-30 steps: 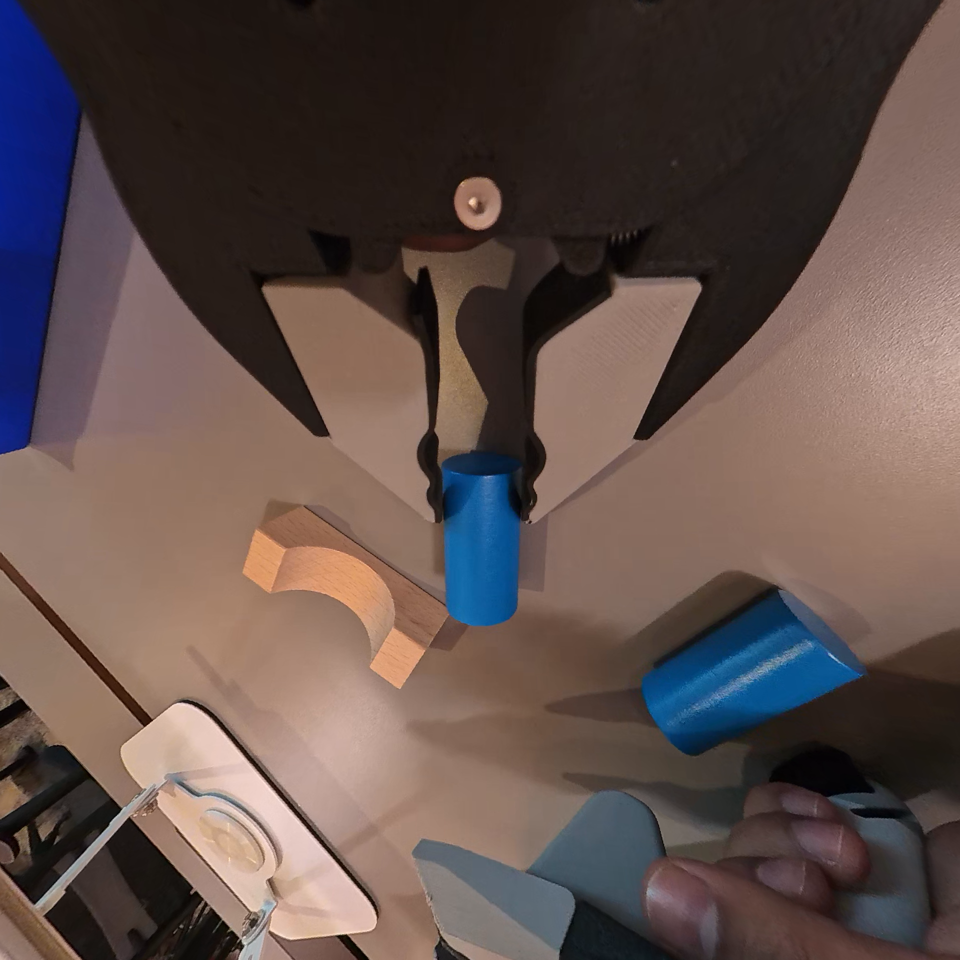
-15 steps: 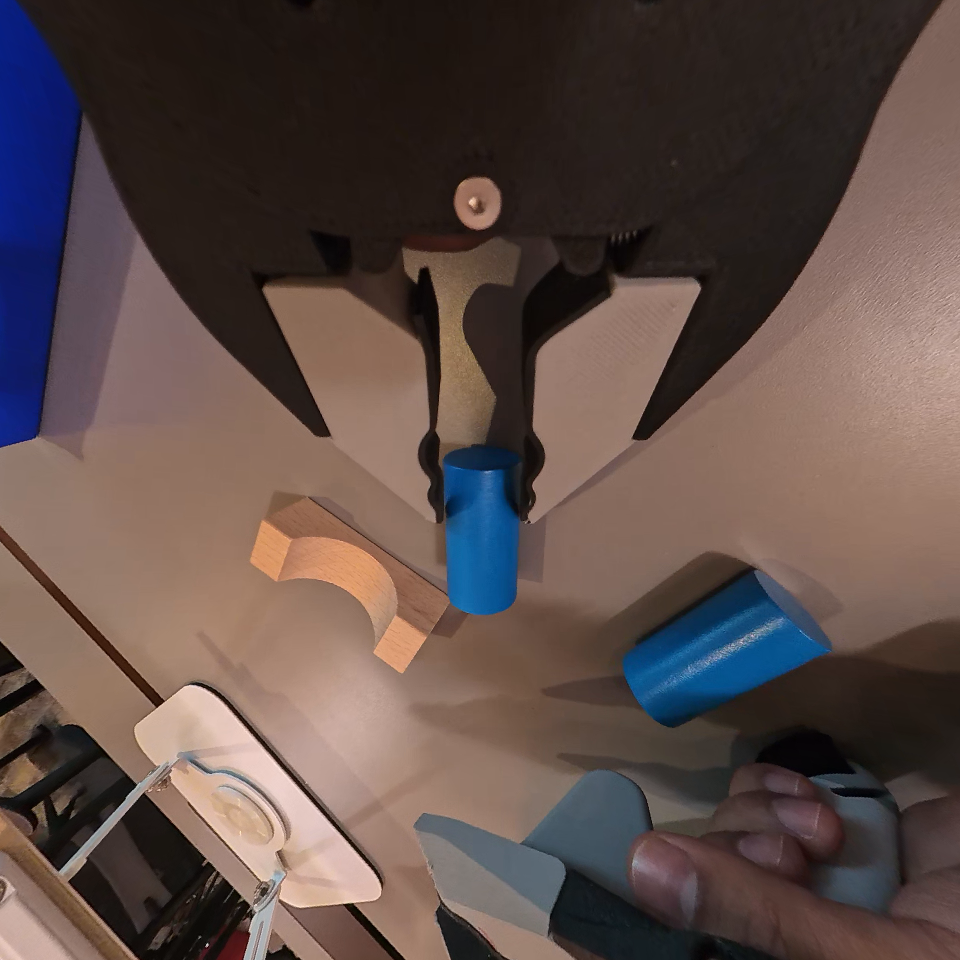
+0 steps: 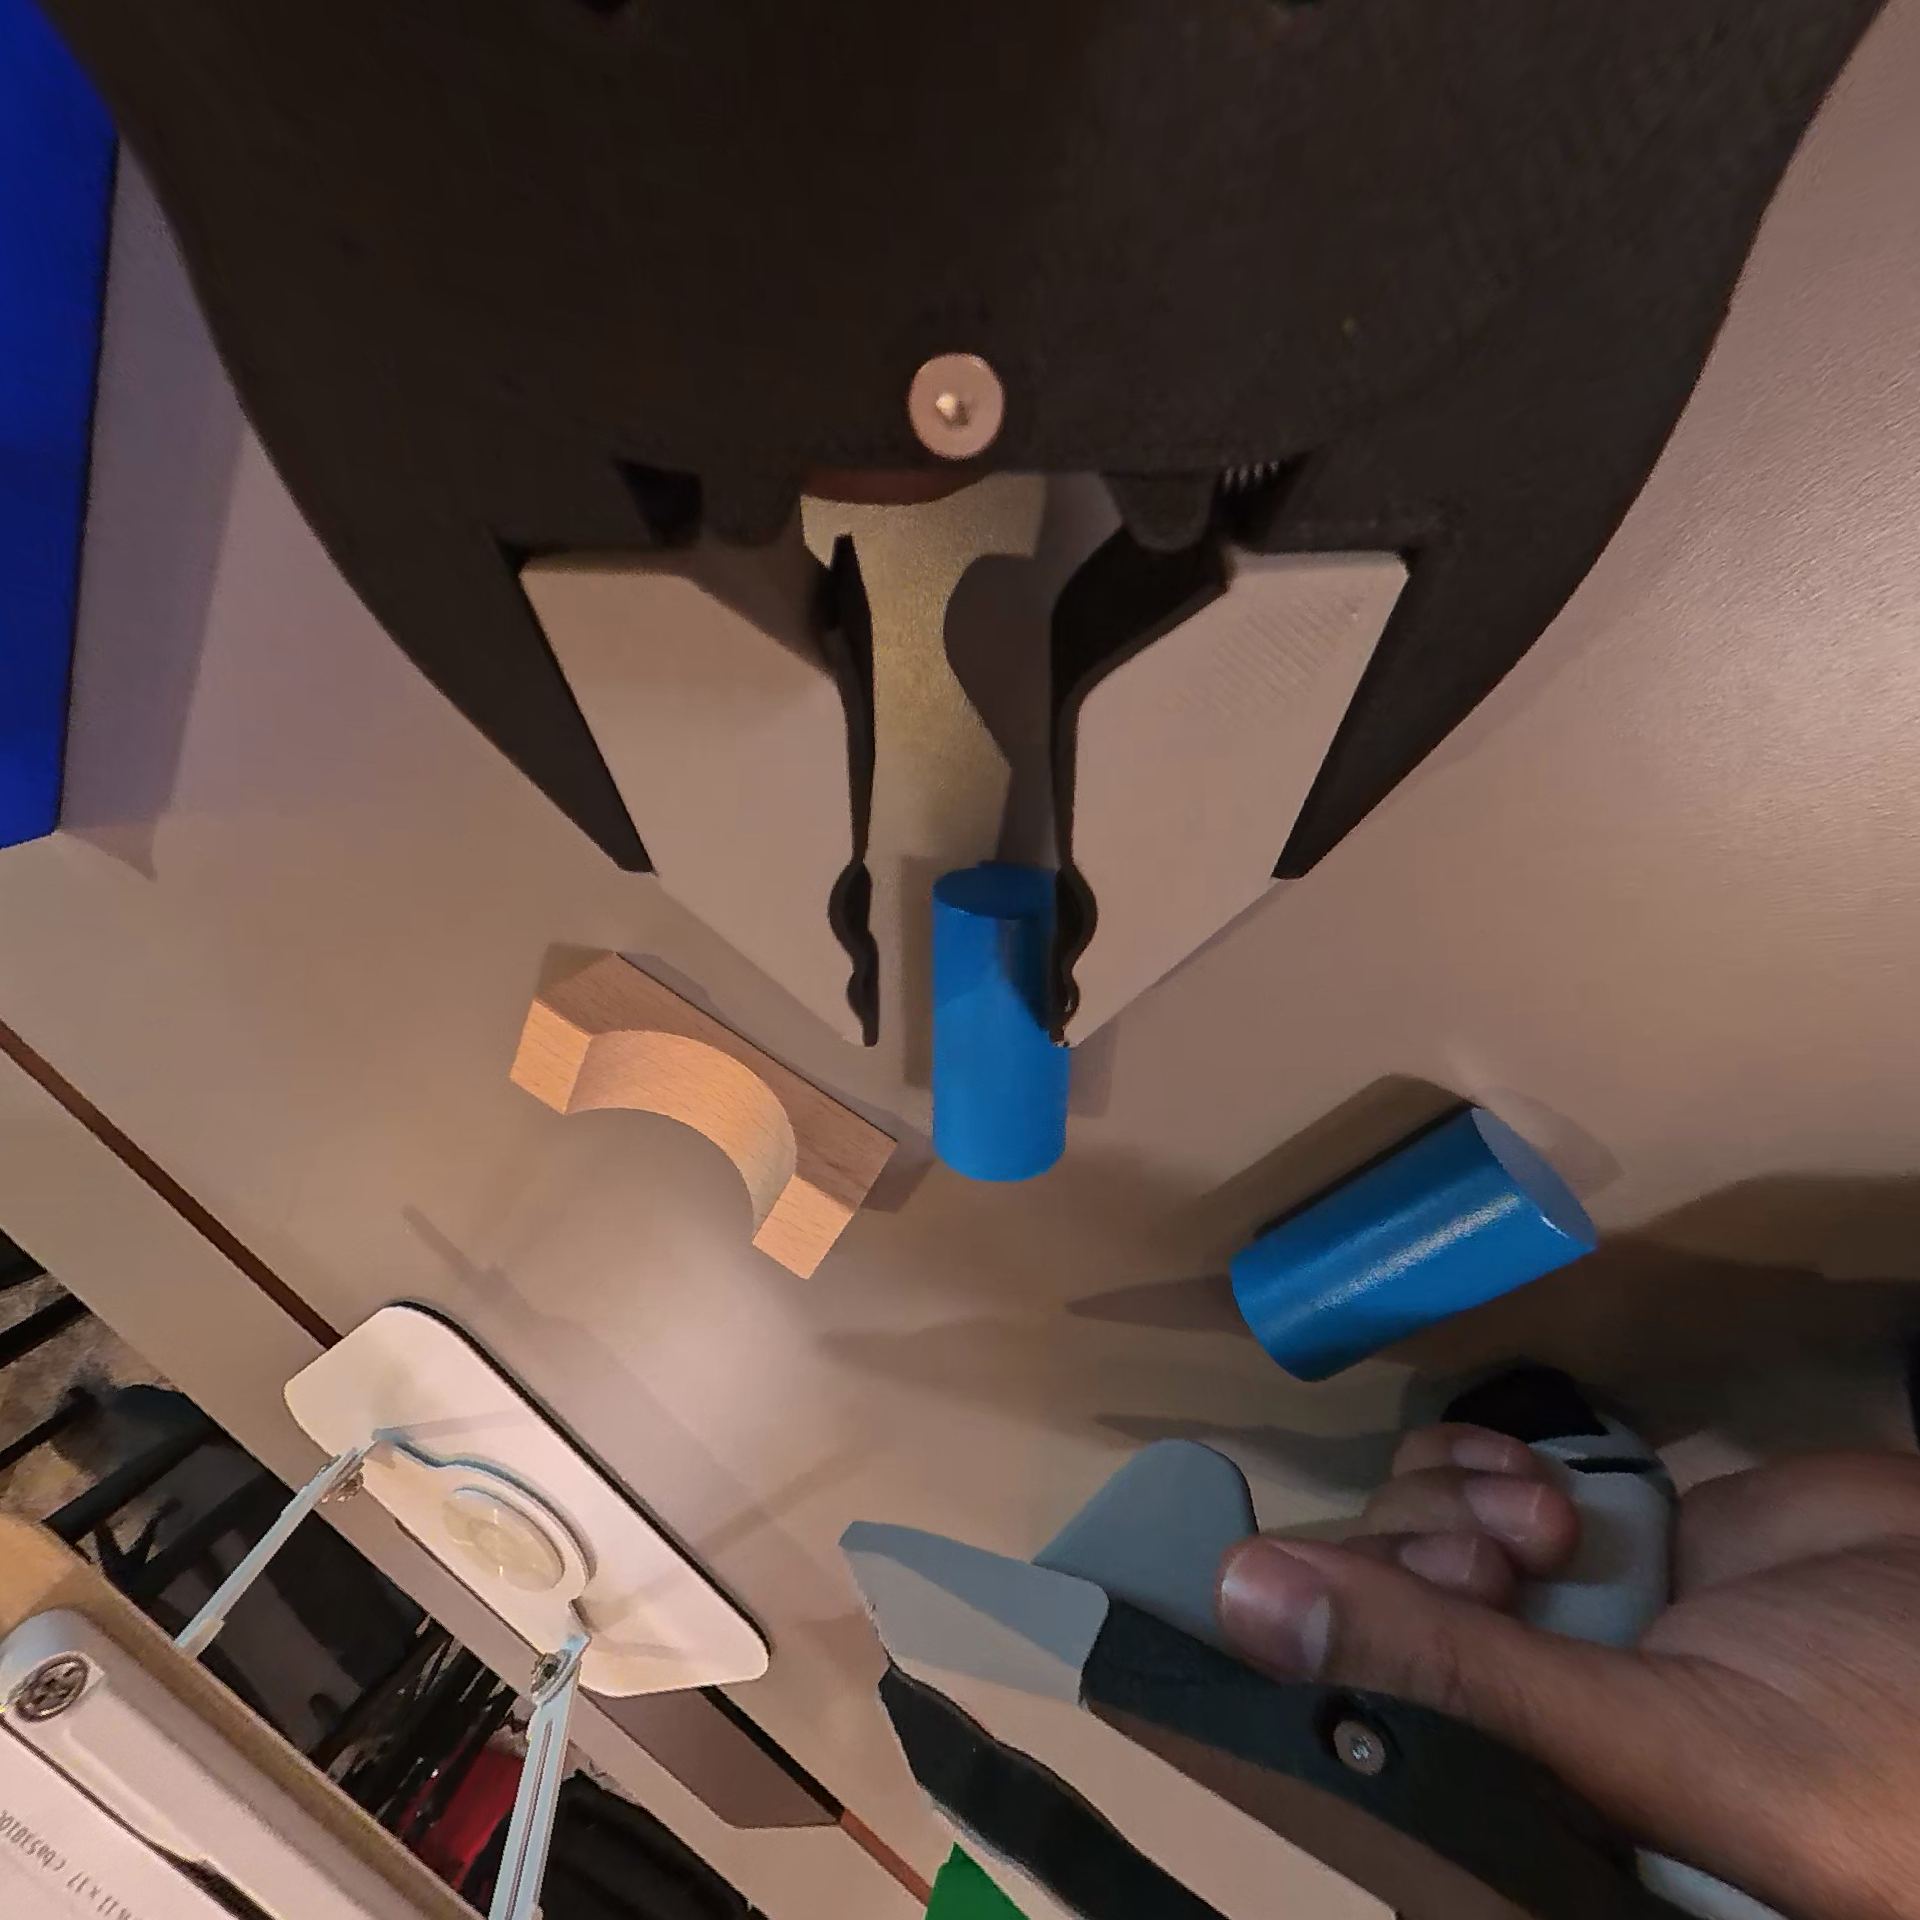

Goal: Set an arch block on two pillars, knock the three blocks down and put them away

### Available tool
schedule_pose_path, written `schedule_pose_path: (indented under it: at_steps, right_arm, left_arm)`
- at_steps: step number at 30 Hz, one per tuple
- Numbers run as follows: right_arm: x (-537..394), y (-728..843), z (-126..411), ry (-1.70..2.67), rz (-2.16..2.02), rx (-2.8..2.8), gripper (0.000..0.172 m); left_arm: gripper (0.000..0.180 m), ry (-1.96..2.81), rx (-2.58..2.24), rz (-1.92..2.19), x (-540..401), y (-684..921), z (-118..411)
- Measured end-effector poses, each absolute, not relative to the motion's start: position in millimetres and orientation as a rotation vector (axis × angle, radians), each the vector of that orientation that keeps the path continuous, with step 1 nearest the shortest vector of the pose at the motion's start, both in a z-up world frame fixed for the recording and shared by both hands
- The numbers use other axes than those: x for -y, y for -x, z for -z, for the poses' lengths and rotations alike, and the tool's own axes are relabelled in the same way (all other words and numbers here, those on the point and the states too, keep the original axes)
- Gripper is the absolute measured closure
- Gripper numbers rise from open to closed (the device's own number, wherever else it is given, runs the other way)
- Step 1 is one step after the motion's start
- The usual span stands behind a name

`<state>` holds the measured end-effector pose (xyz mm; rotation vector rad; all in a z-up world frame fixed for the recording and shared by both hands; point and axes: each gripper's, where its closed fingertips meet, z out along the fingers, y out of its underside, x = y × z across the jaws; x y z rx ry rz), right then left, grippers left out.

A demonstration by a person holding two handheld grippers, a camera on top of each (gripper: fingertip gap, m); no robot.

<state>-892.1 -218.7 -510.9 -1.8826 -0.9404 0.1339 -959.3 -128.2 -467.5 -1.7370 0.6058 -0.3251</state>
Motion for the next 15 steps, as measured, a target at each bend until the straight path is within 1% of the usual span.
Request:
schedule_pose_path:
  at_steps: [8, 12, 15]
  right_arm:
    - [223.6, 899.0, 509.0, 1.858, -0.175, 0.966, 0.140]
    - [224.1, 900.0, 522.7, 1.919, -0.140, 1.004, 0.136]
    - [224.3, 897.2, 533.5, 1.990, -0.138, 1.016, 0.139]
  left_arm:
    - [0.147, 1.736, -0.611, 0.323, 128.6, 958.8, 467.7]
    - [0.147, 1.736, -0.611, 0.322, 128.6, 958.7, 467.7]
    - [0.147, 1.736, -0.611, 0.322, 128.5, 958.8, 467.7]
